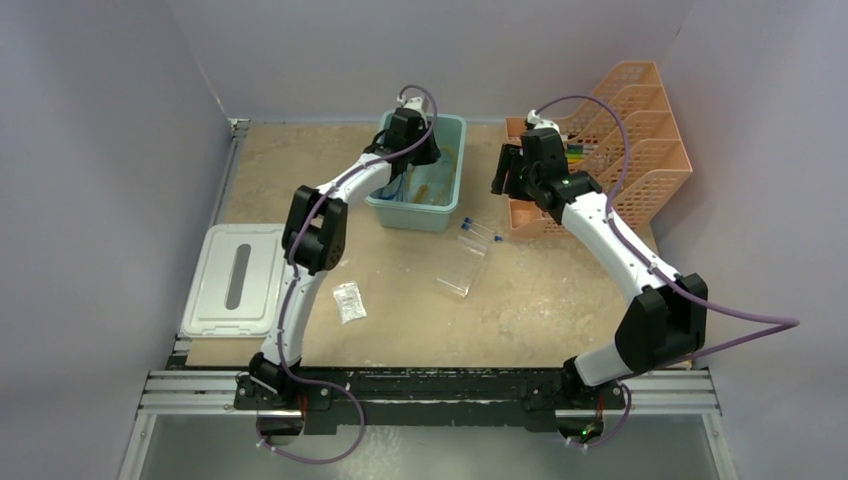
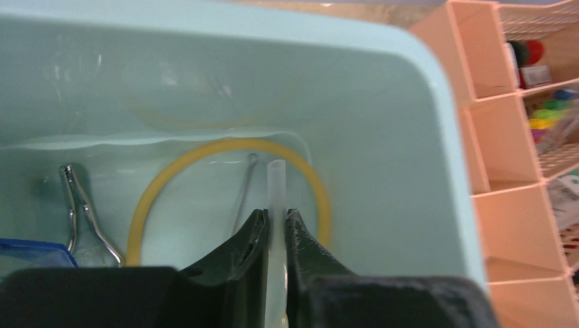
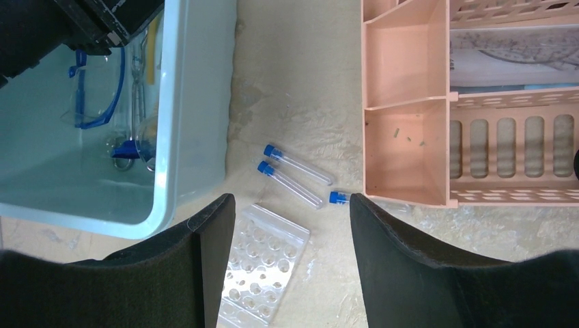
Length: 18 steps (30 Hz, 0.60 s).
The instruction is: Organize the chemistry lab equipment
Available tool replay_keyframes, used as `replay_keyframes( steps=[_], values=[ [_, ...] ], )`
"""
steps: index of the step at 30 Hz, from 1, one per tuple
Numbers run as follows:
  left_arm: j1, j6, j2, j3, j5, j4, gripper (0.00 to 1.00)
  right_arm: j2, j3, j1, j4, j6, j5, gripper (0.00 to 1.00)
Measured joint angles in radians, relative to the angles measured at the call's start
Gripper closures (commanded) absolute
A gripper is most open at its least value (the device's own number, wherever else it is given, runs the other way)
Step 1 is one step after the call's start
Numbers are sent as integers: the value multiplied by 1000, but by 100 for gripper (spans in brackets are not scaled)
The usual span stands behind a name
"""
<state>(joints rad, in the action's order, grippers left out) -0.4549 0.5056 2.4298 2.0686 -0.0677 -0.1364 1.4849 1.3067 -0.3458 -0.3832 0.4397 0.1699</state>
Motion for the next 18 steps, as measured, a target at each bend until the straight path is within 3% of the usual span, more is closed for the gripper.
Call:
replay_keyframes(
  steps=[4, 11, 18],
  values=[
    [0, 6, 11, 0, 26, -11, 61, -9, 0, 0, -8, -8, 10, 35],
    [0, 7, 0, 33, 50, -50, 53, -32, 0, 0, -8, -14, 19, 34],
    [0, -3, -187, -6, 110, -195, 48, -33, -9, 0, -6, -5, 0, 34]
  ],
)
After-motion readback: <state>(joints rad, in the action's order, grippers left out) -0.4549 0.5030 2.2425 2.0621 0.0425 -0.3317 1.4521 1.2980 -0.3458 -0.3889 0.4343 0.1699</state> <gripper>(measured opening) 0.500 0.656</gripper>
